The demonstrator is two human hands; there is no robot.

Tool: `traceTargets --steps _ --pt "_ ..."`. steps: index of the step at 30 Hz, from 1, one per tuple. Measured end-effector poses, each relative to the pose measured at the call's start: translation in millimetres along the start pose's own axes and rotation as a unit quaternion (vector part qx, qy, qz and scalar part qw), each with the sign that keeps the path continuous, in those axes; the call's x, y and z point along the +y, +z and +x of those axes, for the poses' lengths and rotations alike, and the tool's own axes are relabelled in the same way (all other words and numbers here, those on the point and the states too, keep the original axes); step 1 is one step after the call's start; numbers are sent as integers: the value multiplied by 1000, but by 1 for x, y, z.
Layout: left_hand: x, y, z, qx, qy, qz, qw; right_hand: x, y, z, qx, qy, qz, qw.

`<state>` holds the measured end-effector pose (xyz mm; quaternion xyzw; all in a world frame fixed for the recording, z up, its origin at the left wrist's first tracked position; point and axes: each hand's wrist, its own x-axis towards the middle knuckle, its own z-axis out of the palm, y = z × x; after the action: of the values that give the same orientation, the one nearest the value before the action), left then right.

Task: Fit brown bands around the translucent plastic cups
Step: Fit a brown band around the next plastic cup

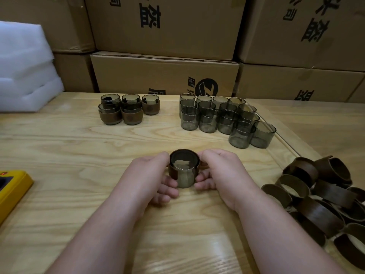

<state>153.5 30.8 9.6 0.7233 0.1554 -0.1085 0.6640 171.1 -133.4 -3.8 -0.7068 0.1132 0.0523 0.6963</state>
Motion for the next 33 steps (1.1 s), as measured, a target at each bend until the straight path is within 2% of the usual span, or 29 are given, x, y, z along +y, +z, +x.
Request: traceTargets --steps 7,22,26,29,33 --pt "2 -1 -4 -11 -9 -2 1000 -6 -5 -4 -51 33 27 998" --pt "-1 1 1 2 7 3 1000 -6 -2 -1 -32 40 15 999" --pt "-5 -1 3 -2 33 -6 999 0 1 -5 -6 -12 15 1000" --pt "-7 1 5 -11 84 -47 995 4 3 -8 16 -84 40 996" --pt "-10 4 4 -17 161 -78 984 10 2 -10 2 -153 69 986"
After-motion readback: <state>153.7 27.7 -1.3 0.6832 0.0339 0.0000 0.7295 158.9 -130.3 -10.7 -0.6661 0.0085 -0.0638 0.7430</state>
